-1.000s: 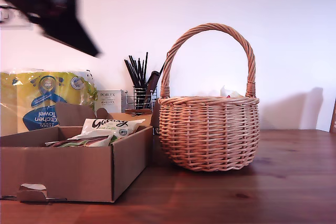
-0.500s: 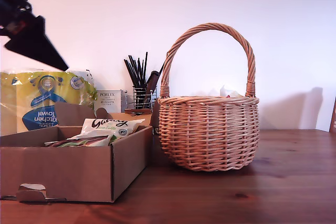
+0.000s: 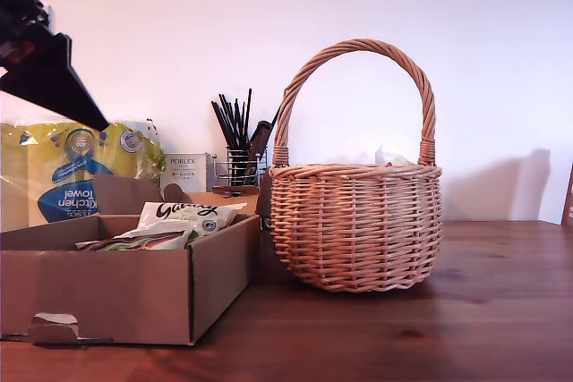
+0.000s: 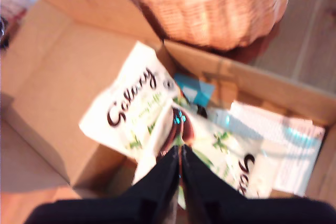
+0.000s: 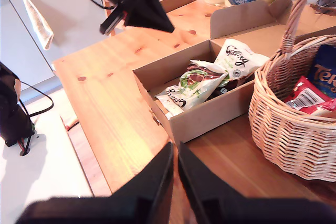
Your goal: Move the bags of Easter eggs from the cardboard box on the left into the woven basket on the right side.
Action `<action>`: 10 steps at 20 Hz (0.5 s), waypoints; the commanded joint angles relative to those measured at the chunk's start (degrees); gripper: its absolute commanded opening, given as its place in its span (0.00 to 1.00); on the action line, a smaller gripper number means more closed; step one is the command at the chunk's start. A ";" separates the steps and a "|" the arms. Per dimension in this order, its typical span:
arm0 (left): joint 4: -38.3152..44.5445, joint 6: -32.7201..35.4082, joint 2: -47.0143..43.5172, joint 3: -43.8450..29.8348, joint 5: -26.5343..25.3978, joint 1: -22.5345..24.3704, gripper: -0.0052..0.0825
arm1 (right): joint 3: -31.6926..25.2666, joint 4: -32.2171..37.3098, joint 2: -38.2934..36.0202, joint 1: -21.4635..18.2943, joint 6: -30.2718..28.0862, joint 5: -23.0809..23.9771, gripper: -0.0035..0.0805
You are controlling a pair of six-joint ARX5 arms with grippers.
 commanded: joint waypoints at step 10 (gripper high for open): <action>-6.51 -5.22 1.05 -0.09 -8.74 -0.48 0.64 | 0.31 0.55 -0.07 1.25 0.02 -0.20 0.03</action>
